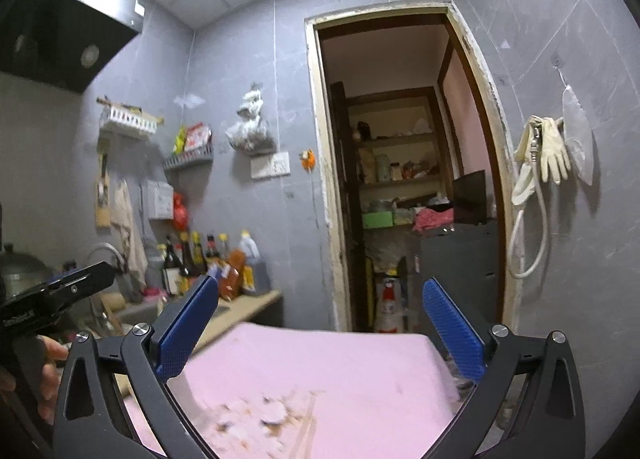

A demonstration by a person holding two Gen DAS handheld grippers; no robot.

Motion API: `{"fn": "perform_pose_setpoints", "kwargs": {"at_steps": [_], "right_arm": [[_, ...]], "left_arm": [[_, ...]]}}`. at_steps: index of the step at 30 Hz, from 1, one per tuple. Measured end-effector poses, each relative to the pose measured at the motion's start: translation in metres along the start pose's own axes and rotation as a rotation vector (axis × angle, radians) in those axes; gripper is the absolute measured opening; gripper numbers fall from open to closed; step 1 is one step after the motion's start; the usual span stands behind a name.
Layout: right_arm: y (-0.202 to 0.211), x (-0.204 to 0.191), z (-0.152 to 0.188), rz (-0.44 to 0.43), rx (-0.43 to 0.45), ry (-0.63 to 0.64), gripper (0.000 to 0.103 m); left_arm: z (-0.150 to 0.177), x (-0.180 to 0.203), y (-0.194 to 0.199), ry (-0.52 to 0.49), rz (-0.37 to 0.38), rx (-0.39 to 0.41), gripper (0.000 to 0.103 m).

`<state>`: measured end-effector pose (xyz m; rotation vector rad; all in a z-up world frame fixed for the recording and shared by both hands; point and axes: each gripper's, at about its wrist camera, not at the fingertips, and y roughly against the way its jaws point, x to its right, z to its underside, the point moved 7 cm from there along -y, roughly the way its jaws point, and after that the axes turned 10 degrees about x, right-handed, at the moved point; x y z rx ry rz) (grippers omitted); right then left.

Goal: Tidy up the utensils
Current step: 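Move both open tools down to the two loose wooden chopsticks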

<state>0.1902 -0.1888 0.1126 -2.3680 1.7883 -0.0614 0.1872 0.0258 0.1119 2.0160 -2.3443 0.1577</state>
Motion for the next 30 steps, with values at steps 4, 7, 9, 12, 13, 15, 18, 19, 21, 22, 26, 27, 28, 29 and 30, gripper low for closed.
{"fn": "perform_pose_setpoints", "kwargs": {"at_steps": [4, 7, 9, 12, 13, 15, 18, 19, 21, 22, 26, 27, 28, 29, 30], "right_arm": [[0.001, 0.011, 0.021, 0.013, -0.076, 0.024, 0.103], [0.001, 0.017, 0.041, 0.016, -0.148, 0.043, 0.103], [-0.001, 0.02, 0.058, 0.008, -0.219, 0.046, 0.103], [-0.005, 0.022, 0.085, -0.002, -0.329, 0.052, 0.103], [-0.006, 0.023, 0.091, -0.005, -0.354, 0.051, 0.103], [-0.009, 0.022, 0.11, -0.024, -0.433, 0.044, 0.1], [-0.012, 0.02, 0.132, -0.047, -0.529, 0.04, 0.086], [-0.013, 0.018, 0.138, -0.055, -0.561, 0.045, 0.082], [-0.013, 0.015, 0.149, -0.076, -0.603, 0.048, 0.077], [-0.013, 0.013, 0.154, -0.089, -0.628, 0.048, 0.075], [-0.014, 0.004, 0.176, -0.147, -0.734, 0.035, 0.066], [-0.014, 0.003, 0.181, -0.162, -0.759, 0.036, 0.064], [-0.013, 0.0, 0.186, -0.176, -0.78, 0.033, 0.061], [-0.014, -0.002, 0.189, -0.191, -0.8, 0.029, 0.057], [-0.014, -0.003, 0.191, -0.198, -0.812, 0.026, 0.056]], "left_arm": [[0.032, 0.013, -0.013, 0.008, 0.018, -0.096, 0.1], [0.055, 0.018, -0.019, 0.021, 0.029, -0.168, 0.1], [0.076, 0.021, -0.026, 0.031, 0.034, -0.244, 0.1], [0.108, 0.024, -0.035, 0.037, 0.031, -0.367, 0.1], [0.118, 0.024, -0.039, 0.042, 0.028, -0.407, 0.1], [0.137, 0.023, -0.044, 0.058, 0.025, -0.473, 0.1], [0.156, 0.021, -0.05, 0.07, 0.012, -0.549, 0.1], [0.164, 0.021, -0.053, 0.076, 0.018, -0.581, 0.099], [0.173, 0.02, -0.056, 0.075, 0.016, -0.616, 0.099], [0.177, 0.019, -0.058, 0.07, 0.015, -0.629, 0.099], [0.19, 0.018, -0.065, 0.062, 0.007, -0.68, 0.099], [0.193, 0.017, -0.067, 0.063, 0.007, -0.692, 0.099], [0.195, 0.016, -0.068, 0.062, 0.007, -0.699, 0.098], [0.195, 0.016, -0.069, 0.06, 0.008, -0.703, 0.096], [0.197, 0.016, -0.07, 0.057, 0.012, -0.708, 0.095]]}}
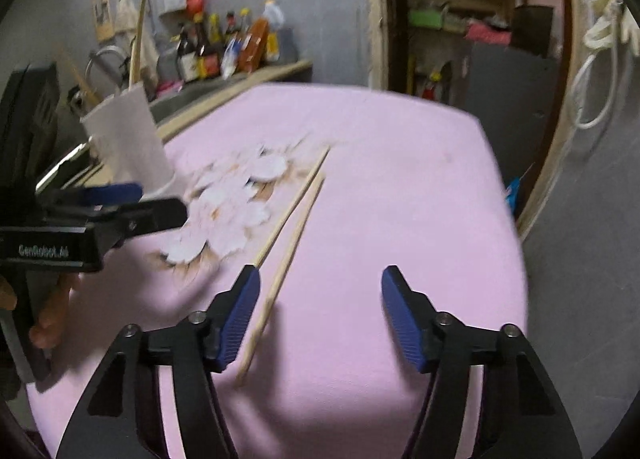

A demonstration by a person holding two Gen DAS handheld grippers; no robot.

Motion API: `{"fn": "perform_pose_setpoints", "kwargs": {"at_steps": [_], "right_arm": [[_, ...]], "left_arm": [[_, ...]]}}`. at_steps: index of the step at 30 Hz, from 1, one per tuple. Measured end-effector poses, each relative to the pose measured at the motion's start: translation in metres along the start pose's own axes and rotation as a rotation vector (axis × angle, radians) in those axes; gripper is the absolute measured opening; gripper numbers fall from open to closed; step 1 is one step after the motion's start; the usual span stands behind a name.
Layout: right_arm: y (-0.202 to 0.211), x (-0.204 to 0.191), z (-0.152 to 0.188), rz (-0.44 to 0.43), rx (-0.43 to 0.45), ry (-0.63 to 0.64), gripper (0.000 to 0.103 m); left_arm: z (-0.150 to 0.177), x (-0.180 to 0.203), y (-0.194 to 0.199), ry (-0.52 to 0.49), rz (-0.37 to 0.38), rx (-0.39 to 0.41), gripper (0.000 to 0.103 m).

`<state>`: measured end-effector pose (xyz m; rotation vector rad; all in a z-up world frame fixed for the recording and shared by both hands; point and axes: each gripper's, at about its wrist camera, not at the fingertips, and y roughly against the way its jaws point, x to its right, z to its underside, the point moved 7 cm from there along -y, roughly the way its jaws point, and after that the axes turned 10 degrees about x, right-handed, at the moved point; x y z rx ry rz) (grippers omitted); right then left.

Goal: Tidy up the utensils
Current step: 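Move both open tools down to the two loose wooden chopsticks, then close left gripper on one chopstick while right gripper grasps the other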

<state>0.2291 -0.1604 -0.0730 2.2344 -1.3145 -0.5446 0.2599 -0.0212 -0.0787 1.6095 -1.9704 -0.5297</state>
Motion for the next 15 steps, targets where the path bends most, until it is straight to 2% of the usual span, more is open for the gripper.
{"fn": "perform_pose_setpoints", "kwargs": {"at_steps": [2, 9, 15], "right_arm": [[-0.005, -0.003, 0.003, -0.013, -0.028, 0.004, 0.051], [-0.016, -0.011, 0.007, -0.01, -0.082, 0.056, 0.049], [-0.032, -0.002, -0.002, 0.04, -0.095, 0.109, 0.021]], "left_arm": [[0.0, 0.0, -0.003, -0.005, 0.006, -0.007, 0.089], [0.002, 0.006, -0.017, 0.0, 0.058, -0.053, 0.069], [0.0, 0.009, -0.021, 0.003, 0.084, -0.08, 0.056]]}}
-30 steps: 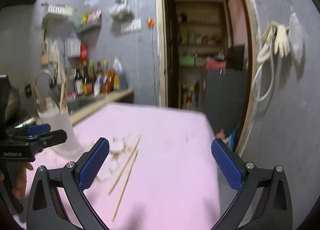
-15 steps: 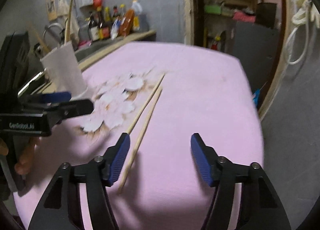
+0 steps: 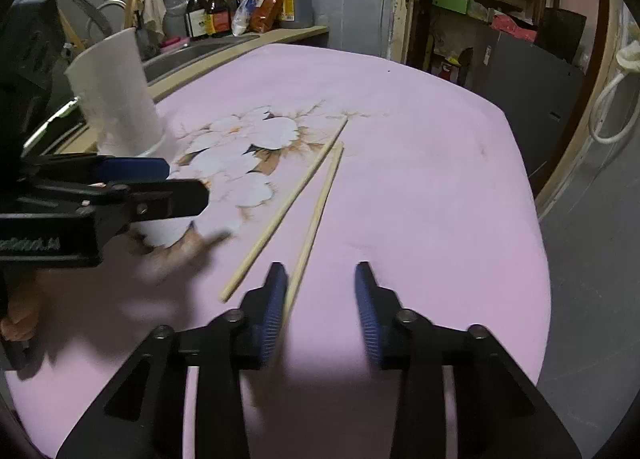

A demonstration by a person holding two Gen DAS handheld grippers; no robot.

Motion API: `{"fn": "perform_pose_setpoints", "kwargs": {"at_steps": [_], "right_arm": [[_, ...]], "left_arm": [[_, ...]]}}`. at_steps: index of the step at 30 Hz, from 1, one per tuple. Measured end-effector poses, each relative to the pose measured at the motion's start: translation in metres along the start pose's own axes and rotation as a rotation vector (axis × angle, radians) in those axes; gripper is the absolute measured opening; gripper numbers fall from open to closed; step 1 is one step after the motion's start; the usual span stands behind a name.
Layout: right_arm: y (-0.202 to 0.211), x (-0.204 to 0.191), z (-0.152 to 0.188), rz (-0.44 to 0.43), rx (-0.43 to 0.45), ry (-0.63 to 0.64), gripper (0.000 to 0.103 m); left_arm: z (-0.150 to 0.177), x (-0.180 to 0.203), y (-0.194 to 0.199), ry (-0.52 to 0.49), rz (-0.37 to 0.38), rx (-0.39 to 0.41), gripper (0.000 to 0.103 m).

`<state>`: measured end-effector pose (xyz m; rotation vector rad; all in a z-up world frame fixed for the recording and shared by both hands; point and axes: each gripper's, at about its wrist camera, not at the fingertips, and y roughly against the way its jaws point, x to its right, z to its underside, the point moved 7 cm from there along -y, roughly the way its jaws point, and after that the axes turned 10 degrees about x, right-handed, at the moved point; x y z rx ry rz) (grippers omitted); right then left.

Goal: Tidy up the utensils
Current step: 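Close left gripper on one chopstick while right gripper grasps the other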

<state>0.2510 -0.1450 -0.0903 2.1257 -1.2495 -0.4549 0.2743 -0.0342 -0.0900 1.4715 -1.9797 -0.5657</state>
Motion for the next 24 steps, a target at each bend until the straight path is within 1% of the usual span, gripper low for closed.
{"fn": "perform_pose_setpoints", "kwargs": {"at_steps": [2, 4, 6, 9, 14, 16, 18, 19, 20, 21, 23, 24], "right_arm": [[-0.003, 0.008, -0.003, 0.012, 0.0, -0.003, 0.005], [-0.004, 0.016, -0.004, -0.001, -0.001, -0.023, 0.0], [-0.003, 0.021, -0.006, -0.004, 0.006, -0.035, 0.0], [0.001, 0.027, -0.007, 0.02, 0.021, -0.038, 0.0], [0.011, 0.053, -0.003, 0.068, 0.02, -0.088, 0.0], [0.015, 0.061, -0.002, 0.084, 0.013, -0.098, 0.0], [0.015, 0.069, -0.001, 0.06, -0.01, -0.127, 0.0], [0.015, 0.07, -0.001, 0.044, -0.022, -0.139, 0.003], [0.012, 0.073, -0.003, 0.03, -0.039, -0.151, 0.004], [0.009, 0.073, -0.005, 0.024, -0.05, -0.148, 0.004], [0.001, 0.074, -0.012, 0.02, -0.072, -0.128, 0.005], [-0.003, 0.074, -0.015, 0.016, -0.084, -0.122, 0.005]], "left_arm": [[-0.003, 0.003, -0.003, -0.001, 0.008, -0.006, 0.053], [-0.005, 0.005, -0.006, 0.001, 0.021, -0.016, 0.05], [-0.008, 0.007, -0.01, 0.001, 0.032, -0.027, 0.048], [-0.012, 0.012, -0.02, -0.001, 0.044, -0.045, 0.045], [-0.02, 0.023, -0.042, -0.006, 0.068, -0.085, 0.033], [-0.025, 0.025, -0.051, -0.003, 0.073, -0.096, 0.03], [-0.03, 0.024, -0.058, 0.003, 0.079, -0.107, 0.028], [-0.033, 0.023, -0.064, 0.006, 0.08, -0.117, 0.027], [-0.035, 0.024, -0.068, 0.009, 0.083, -0.127, 0.026], [-0.037, 0.024, -0.072, 0.014, 0.093, -0.142, 0.025], [-0.04, 0.023, -0.077, 0.03, 0.096, -0.155, 0.019], [-0.043, 0.022, -0.078, 0.033, 0.097, -0.163, 0.018]]}}
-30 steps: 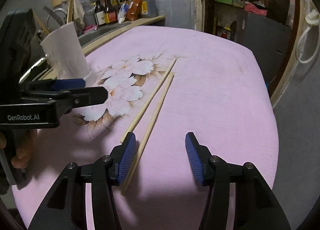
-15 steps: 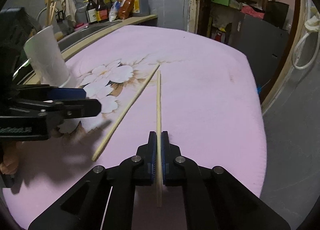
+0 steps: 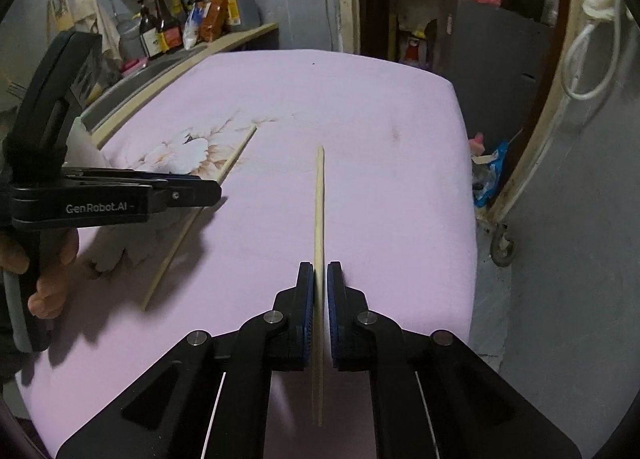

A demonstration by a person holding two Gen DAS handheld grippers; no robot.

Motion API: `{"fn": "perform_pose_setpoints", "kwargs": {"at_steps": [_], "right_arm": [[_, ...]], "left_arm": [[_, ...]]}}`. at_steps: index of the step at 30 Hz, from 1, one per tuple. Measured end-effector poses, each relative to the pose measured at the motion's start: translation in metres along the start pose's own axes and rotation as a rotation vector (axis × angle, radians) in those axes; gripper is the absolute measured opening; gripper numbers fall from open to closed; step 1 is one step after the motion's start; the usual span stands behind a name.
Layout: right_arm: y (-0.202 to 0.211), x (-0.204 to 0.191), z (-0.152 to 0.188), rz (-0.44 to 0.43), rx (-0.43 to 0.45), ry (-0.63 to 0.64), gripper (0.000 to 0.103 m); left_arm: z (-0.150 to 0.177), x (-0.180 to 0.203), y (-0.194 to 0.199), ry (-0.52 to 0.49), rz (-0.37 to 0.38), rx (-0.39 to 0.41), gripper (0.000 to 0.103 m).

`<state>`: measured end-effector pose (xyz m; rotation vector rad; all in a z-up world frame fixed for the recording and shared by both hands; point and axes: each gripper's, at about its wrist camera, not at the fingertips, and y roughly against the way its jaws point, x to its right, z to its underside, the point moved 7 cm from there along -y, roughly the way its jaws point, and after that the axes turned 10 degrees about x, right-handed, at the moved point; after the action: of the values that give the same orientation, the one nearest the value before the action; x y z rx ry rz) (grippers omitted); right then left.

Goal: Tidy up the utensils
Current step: 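Close left gripper on one chopstick while right gripper grasps the other, then lift both chopsticks and carry them over the white caddy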

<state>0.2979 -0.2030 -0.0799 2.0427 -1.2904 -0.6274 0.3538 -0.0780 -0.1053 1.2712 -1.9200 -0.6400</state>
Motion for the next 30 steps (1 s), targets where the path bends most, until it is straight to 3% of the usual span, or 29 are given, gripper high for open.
{"fn": "perform_pose_setpoints", "kwargs": {"at_steps": [9, 12, 16, 20, 24, 28, 30], "right_arm": [[-0.045, 0.004, -0.031, -0.054, -0.095, -0.018, 0.01], [-0.05, 0.001, -0.034, -0.083, -0.12, -0.025, 0.019], [-0.046, 0.0, -0.031, -0.06, -0.103, 0.005, 0.007], [-0.041, 0.001, -0.027, -0.061, -0.09, -0.015, 0.004], [-0.025, -0.001, -0.025, -0.084, -0.034, -0.062, 0.003], [0.006, -0.009, -0.027, -0.11, 0.087, -0.108, 0.003], [0.031, -0.017, -0.031, -0.097, 0.197, -0.105, 0.003]], "left_arm": [[-0.013, 0.005, -0.009, -0.006, -0.023, -0.073, 0.014], [-0.014, 0.004, -0.009, -0.01, -0.025, -0.09, 0.014], [-0.012, 0.005, -0.009, -0.015, -0.039, -0.102, 0.003], [-0.009, 0.007, -0.007, 0.008, -0.018, -0.105, 0.002], [-0.007, 0.011, 0.004, 0.027, 0.002, -0.054, 0.002], [-0.008, 0.014, 0.035, -0.002, 0.002, 0.06, 0.002], [-0.01, 0.016, 0.059, -0.013, 0.005, 0.168, 0.002]]}}
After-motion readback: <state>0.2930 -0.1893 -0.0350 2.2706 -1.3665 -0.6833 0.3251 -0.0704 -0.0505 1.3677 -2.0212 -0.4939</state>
